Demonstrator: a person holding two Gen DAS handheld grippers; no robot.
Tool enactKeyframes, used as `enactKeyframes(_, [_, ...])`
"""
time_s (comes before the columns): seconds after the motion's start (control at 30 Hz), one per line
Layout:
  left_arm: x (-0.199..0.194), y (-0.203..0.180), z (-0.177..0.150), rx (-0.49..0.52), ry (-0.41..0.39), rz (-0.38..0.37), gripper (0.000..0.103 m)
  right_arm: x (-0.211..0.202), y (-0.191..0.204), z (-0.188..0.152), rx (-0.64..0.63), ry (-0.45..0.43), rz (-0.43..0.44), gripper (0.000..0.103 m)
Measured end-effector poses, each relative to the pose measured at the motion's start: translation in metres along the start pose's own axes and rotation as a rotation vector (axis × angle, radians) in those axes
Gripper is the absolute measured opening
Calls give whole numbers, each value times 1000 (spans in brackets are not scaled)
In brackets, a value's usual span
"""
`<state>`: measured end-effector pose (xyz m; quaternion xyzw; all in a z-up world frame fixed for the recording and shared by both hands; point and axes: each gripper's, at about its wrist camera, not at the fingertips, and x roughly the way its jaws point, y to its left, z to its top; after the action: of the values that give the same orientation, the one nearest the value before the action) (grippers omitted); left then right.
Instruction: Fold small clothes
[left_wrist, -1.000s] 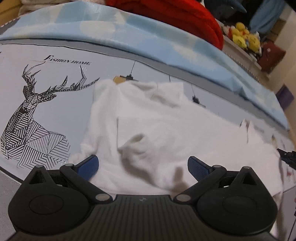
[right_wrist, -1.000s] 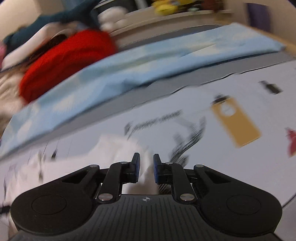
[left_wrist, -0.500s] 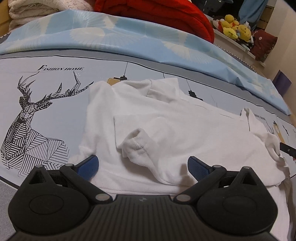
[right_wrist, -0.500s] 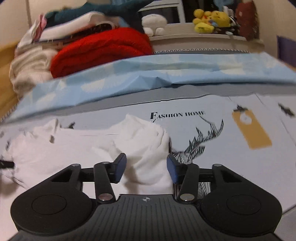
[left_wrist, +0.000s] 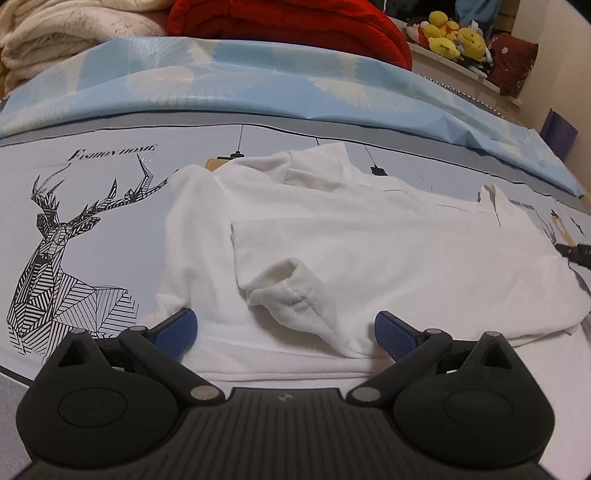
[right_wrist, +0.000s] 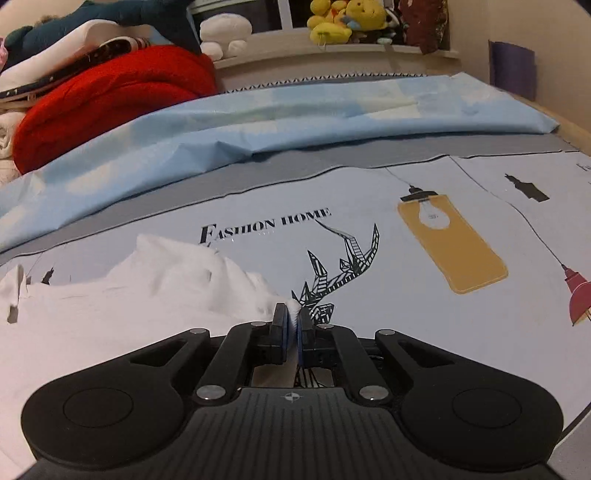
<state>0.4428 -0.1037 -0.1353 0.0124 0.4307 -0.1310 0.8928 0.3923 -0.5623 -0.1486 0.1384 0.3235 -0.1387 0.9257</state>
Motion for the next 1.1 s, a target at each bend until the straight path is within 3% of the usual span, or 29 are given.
enactKeyframes(0.03, [-1,0,0,-1,-1,-2,102,-4,-2,2,21,-14,-13,12])
enactKeyframes(0.1, [-6,2,3,-16,-4,-15,103,-16,-10,6,76,-51,-40,41])
enactKeyframes(0.17, [-15,6,7,-42,-10,-26,103,-37,-20,7,123,-85,-34,56])
enactKeyframes(0.27, [-31,13,13,-72,-34,-26,103,-75,-30,2,135,-91,17,62])
enactKeyframes(0.47, [-76,25,4,-95,0,66,103,-158,-19,-52,77,15,67,68])
enactKeyframes(0.7, [-160,43,-79,-34,20,65,103,-240,-4,-127,23,155,125,78])
enactKeyframes(0.83, [-184,65,-130,-125,97,12,103,-273,-5,-145,47,114,103,88])
enactKeyframes(0.93, [-192,73,-151,-143,118,-26,103,-279,-13,-162,106,163,111,88])
enactKeyframes(1.03, [-193,74,-163,-100,143,10,103,-278,-14,-175,62,209,108,88])
enactKeyframes(1.1, [-199,75,-168,-103,130,49,103,-289,-11,-179,53,138,74,87])
